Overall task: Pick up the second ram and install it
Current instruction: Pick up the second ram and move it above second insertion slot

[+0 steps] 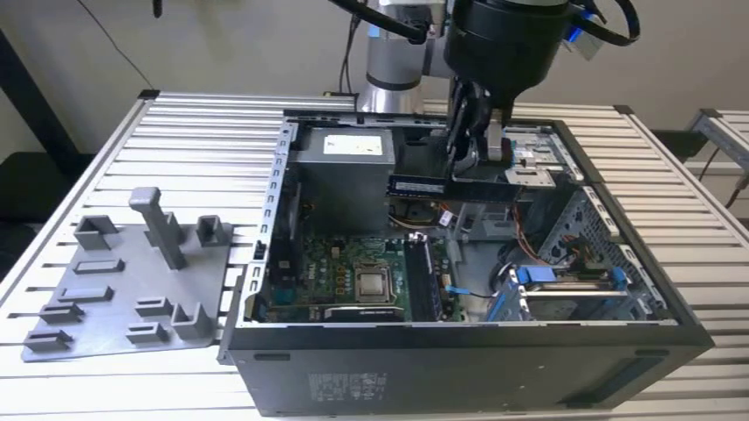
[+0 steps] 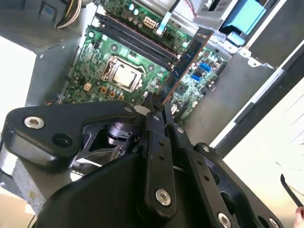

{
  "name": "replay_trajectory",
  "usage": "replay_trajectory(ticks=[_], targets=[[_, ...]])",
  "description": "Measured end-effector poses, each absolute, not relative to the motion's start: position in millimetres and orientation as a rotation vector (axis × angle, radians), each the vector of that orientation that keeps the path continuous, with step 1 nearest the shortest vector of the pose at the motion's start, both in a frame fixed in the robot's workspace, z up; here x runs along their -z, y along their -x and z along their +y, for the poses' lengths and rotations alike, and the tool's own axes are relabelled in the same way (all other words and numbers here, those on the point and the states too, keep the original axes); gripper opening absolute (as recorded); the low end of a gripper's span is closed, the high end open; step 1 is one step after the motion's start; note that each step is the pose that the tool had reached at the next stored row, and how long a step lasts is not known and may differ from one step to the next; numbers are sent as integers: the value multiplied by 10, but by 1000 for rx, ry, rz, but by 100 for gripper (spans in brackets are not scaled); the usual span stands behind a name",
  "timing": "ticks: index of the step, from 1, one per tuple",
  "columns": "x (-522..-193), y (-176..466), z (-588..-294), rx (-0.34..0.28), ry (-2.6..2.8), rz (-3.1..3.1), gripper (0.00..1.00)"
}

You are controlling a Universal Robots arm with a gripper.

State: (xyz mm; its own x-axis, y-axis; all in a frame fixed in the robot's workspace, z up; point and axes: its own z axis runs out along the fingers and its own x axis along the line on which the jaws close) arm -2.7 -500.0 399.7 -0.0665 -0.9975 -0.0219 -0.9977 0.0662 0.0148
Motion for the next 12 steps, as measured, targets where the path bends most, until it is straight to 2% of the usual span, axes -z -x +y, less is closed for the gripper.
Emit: replay_trajectory(ticks=[12], targets=[[-3992,-12,-4998,-32,2139,2285,14]])
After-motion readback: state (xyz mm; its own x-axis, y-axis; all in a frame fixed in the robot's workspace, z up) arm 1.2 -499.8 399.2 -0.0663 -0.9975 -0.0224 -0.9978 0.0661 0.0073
